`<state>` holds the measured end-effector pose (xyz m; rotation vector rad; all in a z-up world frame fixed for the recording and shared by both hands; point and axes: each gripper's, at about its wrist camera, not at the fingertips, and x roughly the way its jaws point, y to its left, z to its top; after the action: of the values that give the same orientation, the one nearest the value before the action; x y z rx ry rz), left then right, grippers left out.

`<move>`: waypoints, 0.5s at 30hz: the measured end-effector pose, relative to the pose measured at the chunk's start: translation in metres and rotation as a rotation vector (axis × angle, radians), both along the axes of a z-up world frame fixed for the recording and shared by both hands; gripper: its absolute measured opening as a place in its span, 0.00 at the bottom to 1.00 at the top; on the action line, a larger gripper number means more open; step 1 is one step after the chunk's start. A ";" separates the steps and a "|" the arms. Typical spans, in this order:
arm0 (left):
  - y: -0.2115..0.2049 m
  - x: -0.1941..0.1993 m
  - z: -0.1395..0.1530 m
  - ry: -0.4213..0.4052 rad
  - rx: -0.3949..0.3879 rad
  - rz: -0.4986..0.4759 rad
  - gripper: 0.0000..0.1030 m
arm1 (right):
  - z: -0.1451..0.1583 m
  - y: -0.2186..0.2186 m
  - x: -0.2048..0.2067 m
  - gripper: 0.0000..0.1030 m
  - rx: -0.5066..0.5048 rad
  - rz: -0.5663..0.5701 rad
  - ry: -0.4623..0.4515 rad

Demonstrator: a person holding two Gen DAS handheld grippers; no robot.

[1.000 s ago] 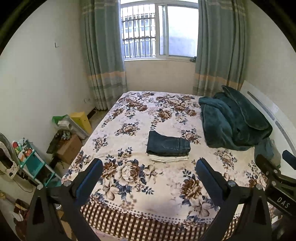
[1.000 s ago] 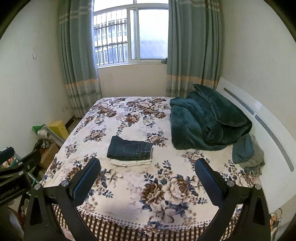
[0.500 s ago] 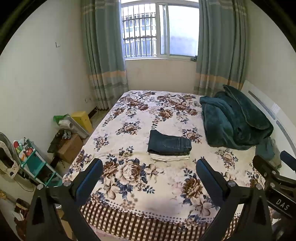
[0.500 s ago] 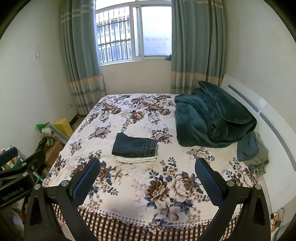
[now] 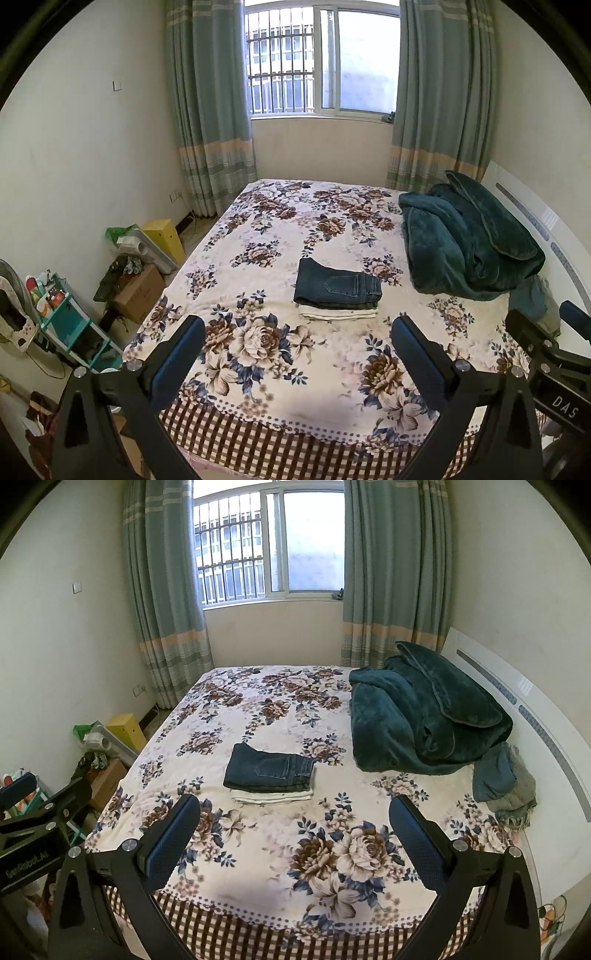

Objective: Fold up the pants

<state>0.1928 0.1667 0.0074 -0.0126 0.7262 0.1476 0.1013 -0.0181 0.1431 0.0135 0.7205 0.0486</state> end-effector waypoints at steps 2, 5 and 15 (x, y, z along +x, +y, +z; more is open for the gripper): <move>0.000 0.000 0.000 0.000 -0.003 0.001 1.00 | 0.000 0.001 0.000 1.00 -0.001 -0.001 0.001; 0.000 -0.001 0.000 0.000 -0.003 0.001 1.00 | 0.000 0.000 0.000 1.00 -0.002 -0.001 -0.001; 0.002 -0.001 -0.001 0.001 -0.002 0.000 1.00 | -0.003 0.000 -0.001 1.00 0.001 -0.001 0.003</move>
<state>0.1913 0.1688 0.0065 -0.0146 0.7274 0.1473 0.1000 -0.0180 0.1406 0.0150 0.7240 0.0483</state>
